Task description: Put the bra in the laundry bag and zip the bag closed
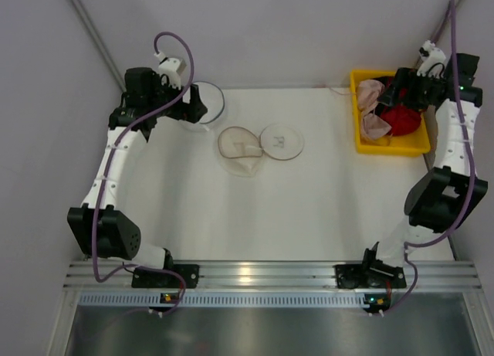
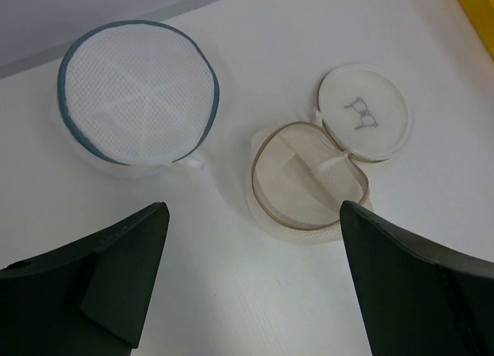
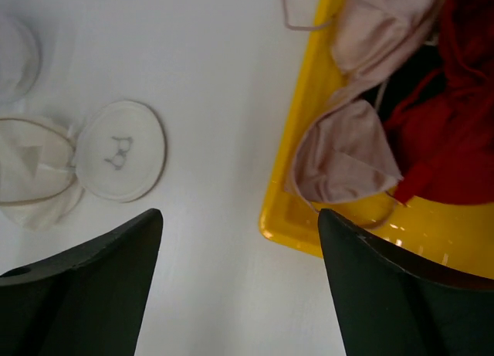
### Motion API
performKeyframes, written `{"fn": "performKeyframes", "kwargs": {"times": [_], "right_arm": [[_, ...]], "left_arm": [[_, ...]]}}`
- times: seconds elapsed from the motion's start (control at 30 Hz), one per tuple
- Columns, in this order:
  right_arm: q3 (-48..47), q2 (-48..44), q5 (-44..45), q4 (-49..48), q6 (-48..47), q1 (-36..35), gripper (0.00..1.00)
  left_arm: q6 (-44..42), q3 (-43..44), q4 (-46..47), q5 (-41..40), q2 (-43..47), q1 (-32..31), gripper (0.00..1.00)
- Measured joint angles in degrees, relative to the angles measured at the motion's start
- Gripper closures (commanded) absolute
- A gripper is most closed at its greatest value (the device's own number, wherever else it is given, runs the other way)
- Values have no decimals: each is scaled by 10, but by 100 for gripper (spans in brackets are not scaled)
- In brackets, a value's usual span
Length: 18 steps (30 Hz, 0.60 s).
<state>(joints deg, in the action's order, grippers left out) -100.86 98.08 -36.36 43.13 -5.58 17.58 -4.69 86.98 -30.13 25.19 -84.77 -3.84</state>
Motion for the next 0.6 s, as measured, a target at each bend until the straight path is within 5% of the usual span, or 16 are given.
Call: {"fn": "performKeyframes", "kwargs": {"times": [0.27,0.6], "right_arm": [[-100,125,101,33,-31,90,32],[-163,255,167,35,-82,107,31]], "left_arm": [[5,-26,-4,-24,1,0,2],[15,-43,-9,-39,-1,0,2]]}}
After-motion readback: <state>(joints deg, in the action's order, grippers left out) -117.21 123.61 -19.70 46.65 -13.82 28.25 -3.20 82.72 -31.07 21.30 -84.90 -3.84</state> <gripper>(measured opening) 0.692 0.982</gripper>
